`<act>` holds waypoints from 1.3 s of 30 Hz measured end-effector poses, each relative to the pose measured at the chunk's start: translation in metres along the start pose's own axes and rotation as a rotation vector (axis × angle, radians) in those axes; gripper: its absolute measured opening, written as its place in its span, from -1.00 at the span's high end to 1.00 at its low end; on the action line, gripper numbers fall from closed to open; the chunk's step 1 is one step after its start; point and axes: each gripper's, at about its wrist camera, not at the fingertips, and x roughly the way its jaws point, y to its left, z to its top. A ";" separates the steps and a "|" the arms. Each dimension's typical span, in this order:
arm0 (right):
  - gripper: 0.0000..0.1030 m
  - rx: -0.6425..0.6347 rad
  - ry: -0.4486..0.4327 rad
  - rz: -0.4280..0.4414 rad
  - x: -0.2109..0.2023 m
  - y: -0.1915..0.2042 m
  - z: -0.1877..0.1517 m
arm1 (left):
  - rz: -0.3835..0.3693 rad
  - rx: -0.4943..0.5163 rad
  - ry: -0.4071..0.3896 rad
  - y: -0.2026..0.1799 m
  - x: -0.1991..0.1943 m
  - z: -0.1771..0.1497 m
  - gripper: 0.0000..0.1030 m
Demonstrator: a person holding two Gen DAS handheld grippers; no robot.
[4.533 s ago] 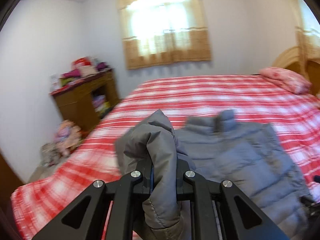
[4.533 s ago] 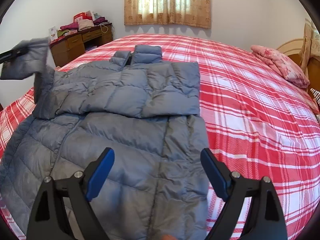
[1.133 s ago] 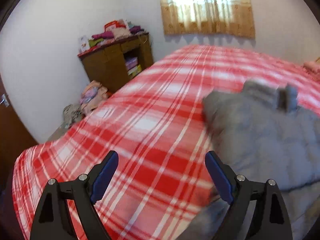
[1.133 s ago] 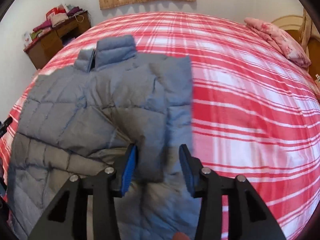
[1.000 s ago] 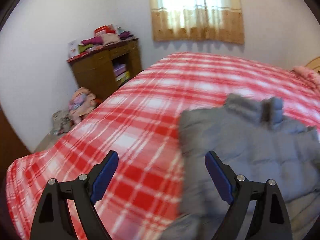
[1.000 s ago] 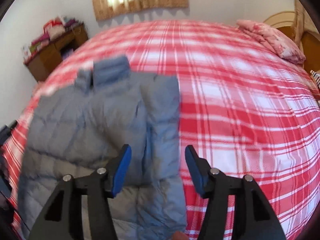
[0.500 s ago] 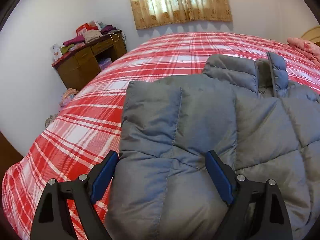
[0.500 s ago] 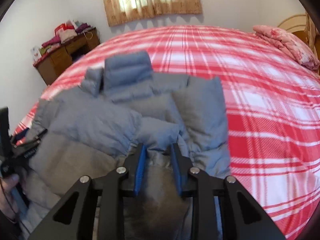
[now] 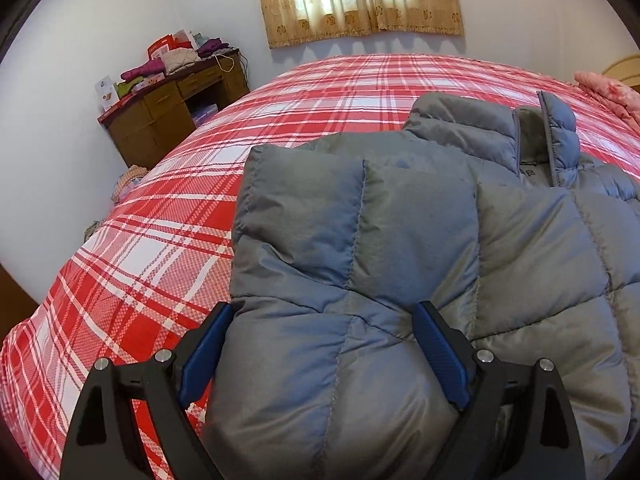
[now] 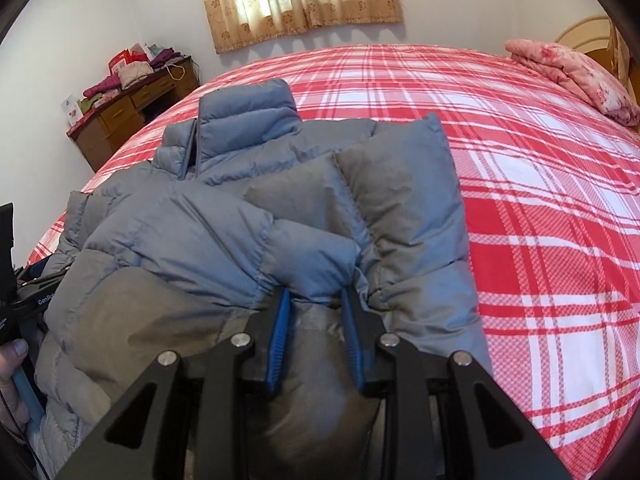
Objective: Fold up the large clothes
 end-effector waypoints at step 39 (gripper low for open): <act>-0.81 0.151 0.130 -0.076 0.009 -0.028 0.199 | -0.098 -0.095 0.033 -0.034 0.021 0.186 -0.87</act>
